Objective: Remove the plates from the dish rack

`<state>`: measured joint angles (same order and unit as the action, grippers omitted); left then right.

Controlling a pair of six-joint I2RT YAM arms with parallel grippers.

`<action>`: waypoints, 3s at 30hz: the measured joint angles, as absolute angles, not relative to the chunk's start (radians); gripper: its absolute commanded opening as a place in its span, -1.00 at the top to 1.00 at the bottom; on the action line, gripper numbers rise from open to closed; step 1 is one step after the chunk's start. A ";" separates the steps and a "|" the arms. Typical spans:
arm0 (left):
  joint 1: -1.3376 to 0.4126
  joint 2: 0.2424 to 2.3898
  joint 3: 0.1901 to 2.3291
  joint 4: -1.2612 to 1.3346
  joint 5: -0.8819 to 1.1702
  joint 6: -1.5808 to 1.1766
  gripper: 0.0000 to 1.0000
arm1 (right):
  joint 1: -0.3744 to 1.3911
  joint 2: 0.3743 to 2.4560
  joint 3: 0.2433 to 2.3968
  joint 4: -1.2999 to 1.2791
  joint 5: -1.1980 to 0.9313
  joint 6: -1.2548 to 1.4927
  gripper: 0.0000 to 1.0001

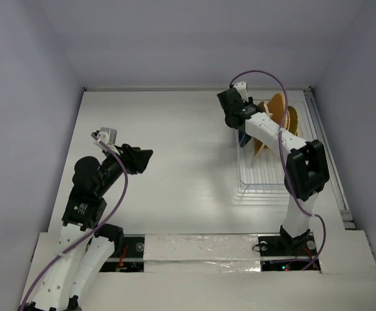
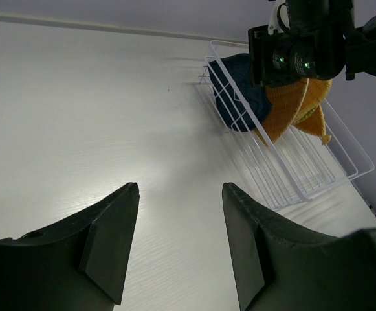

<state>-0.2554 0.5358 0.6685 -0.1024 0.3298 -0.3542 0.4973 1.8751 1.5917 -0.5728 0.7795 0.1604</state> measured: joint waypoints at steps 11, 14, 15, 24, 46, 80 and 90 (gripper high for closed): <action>-0.255 0.535 0.669 -0.102 0.333 -0.355 0.00 | 0.471 1.942 1.639 -0.603 0.833 0.149 0.52; -0.255 0.535 0.669 -0.102 0.333 -0.355 0.00 | 0.471 1.958 1.655 -0.619 0.860 0.138 0.71; -0.255 0.534 0.669 -0.102 0.333 -0.355 0.00 | 0.471 1.960 1.660 -0.622 0.867 0.136 0.75; -0.255 0.534 0.669 -0.102 0.333 -0.357 0.00 | 0.480 1.963 1.660 -0.623 0.888 0.130 1.00; -0.255 0.534 0.669 -0.102 0.337 -0.357 -0.01 | 0.552 1.926 1.674 -0.660 1.045 0.083 1.00; -0.187 0.546 0.670 -0.095 0.310 -0.363 0.00 | 0.874 2.263 1.901 -0.304 0.111 0.632 1.00; -0.187 0.548 0.670 -0.095 0.315 -0.365 0.00 | 0.910 2.460 2.000 -0.110 -0.021 0.930 1.00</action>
<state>-0.1875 0.5484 0.6701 -0.0948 0.3145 -0.3649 0.9104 2.4599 2.0003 -0.1104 -0.0208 0.9302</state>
